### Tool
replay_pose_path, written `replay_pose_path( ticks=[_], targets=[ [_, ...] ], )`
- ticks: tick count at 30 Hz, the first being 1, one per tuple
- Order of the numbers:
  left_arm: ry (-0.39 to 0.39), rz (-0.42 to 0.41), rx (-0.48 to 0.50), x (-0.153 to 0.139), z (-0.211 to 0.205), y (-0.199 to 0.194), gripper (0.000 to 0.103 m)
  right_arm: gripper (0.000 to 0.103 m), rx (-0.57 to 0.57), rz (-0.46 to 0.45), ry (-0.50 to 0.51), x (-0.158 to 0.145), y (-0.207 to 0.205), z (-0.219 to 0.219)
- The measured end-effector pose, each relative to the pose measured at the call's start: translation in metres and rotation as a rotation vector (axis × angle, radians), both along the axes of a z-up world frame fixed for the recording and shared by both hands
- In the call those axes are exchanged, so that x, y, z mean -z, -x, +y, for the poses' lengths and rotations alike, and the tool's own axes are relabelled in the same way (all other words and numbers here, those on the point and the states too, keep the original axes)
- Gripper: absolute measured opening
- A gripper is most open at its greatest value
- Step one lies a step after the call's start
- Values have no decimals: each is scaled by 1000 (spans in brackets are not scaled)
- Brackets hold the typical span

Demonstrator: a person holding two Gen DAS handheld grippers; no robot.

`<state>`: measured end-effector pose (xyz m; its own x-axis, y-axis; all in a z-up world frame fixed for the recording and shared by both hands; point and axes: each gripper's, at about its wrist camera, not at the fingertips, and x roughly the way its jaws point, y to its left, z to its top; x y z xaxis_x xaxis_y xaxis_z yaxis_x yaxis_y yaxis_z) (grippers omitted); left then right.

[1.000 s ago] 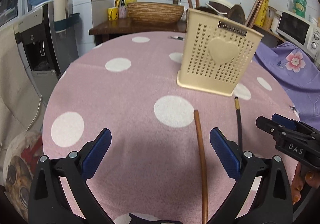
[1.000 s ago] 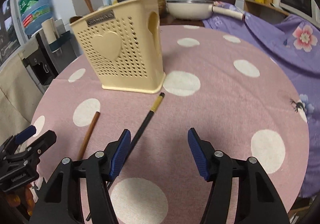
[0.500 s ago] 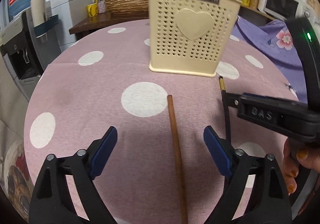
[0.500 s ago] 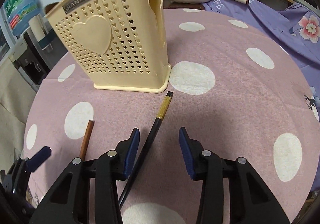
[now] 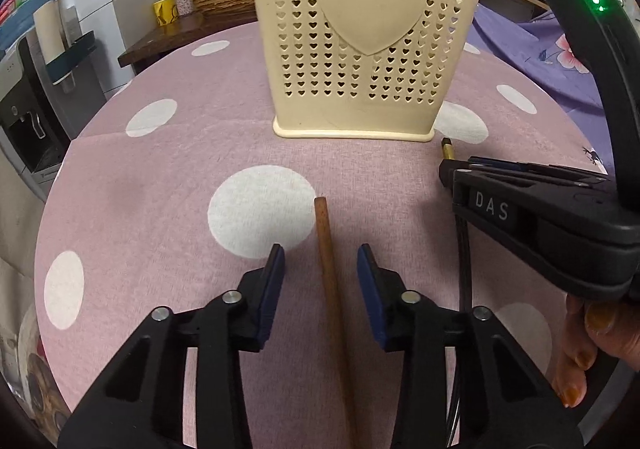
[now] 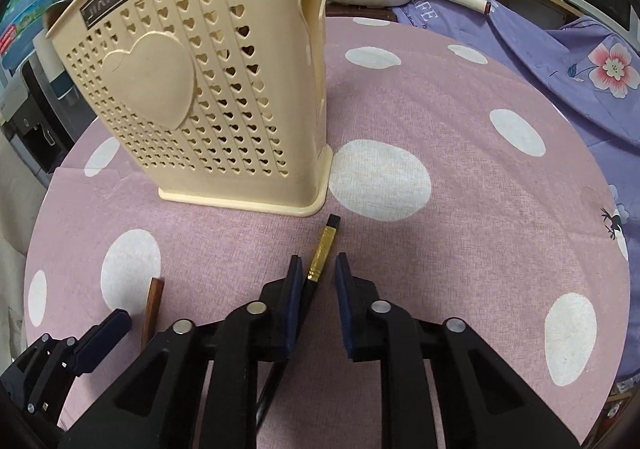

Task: Organize utensils
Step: 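Close the left gripper on a brown chopstick while the right gripper closes on the black gold-tipped chopstick, then lift both chopsticks and carry them over the caddy with both grippers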

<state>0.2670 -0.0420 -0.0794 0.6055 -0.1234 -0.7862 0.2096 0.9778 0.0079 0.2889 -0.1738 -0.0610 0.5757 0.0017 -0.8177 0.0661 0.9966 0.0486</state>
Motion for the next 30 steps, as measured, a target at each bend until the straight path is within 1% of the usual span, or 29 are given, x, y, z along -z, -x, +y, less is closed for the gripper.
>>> replay_pose_path(
  ticks=[1,6,7,8,13,18,21,26,30],
  targets=[
    [-2,2,5,0,-2,-2,32,12,2,0,-2,0,-1,-1],
    [-12,5,31,-2,-12,-14,16,11,-1,-5,-34,0,-1,-4],
    [-12,6,37,-2,-14,-15,11,11,-1,-6,-44,0,-1,-5],
    [-11,7,41,-2,-15,-16,8,10,-2,-6,-55,0,-1,-6],
    [-4,-2,39,-1,-16,-17,8,8,-15,2,-137,-1,3,-12],
    [30,8,43,-2,-13,-19,8,8,-39,-30,-175,-8,10,-13],
    [44,0,45,-4,-12,-17,8,7,-58,-58,-219,-15,16,-16],
    [68,-42,48,-18,-9,-7,8,7,-57,-106,-247,-30,24,-22],
    [89,-88,42,-36,-3,3,8,7,-84,-169,-250,-51,37,-23]
  ],
)
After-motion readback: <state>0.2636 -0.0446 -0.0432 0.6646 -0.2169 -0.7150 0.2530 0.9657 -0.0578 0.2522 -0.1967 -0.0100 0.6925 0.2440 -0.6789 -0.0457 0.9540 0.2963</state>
